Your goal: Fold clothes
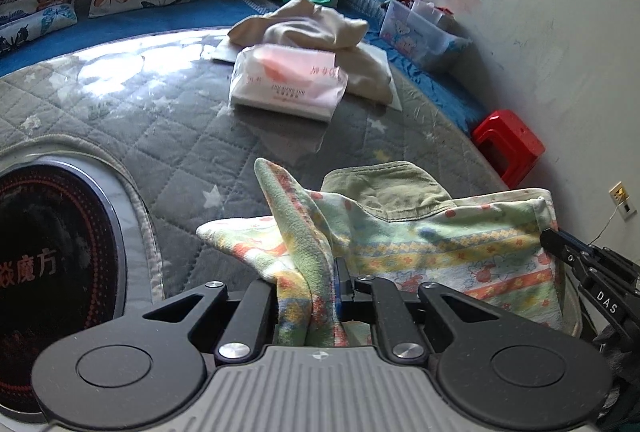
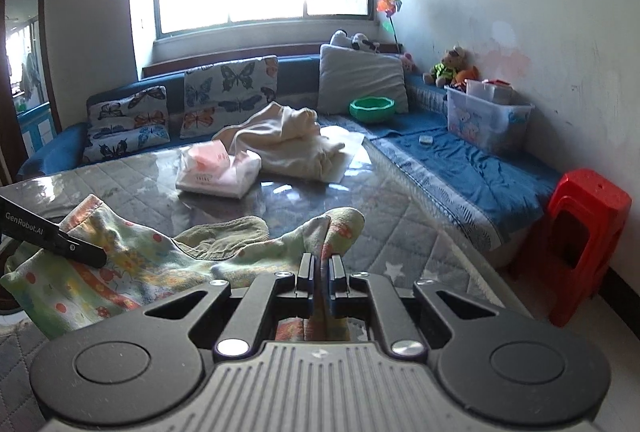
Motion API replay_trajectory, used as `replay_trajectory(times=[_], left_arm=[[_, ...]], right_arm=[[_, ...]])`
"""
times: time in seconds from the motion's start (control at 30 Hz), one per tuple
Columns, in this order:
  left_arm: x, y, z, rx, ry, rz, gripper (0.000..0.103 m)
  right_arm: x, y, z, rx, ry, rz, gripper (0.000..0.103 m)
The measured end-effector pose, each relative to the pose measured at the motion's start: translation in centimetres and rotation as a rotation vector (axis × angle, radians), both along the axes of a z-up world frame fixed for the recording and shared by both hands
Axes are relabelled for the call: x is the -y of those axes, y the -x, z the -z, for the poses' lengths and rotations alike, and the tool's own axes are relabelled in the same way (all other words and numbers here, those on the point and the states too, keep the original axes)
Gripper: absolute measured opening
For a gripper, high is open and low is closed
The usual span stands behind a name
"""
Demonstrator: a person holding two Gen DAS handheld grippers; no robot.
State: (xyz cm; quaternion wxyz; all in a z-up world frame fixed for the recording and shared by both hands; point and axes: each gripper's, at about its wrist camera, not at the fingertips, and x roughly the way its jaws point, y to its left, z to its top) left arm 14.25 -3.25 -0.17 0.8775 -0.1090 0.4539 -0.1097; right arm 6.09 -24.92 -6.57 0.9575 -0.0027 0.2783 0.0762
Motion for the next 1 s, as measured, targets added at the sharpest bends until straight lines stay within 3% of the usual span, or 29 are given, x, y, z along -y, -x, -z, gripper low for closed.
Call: replay_trajectory(times=[0.37,0.63,0.77,0.93,1.0], left_arm=[[-0.4,-0.7,1.6,-0.027,-0.03,-0.015,0.012],[-0.4,-0.8,2.3,-0.04,-0.059,-0.027,0.02],[-0.4,-0.8,2.6,-0.042,-0.075,-0.029,0.024],[-0.2,-0.8,2.9,-0.041,-0.097,-0.029,0.029],[-0.2,-0.8,3.0,-0.043,-0.111,-0.035,0.037]], right_arm=[[0.9,-0.6,1.2,-0.044,-0.009,0.029,0.003],[-0.5,-1.1,2.2,-0.08,-0.002,-0.013,0.011],[-1.7,-1.1,2.8,-0.097,-0.001,-0.045,0.029],[-3.0,-1.0,3.3,-0.118,0.01,-0.088,0.042],[-3.2,-0.9,3.7,-0.13,0.01,-0.092,0.048]])
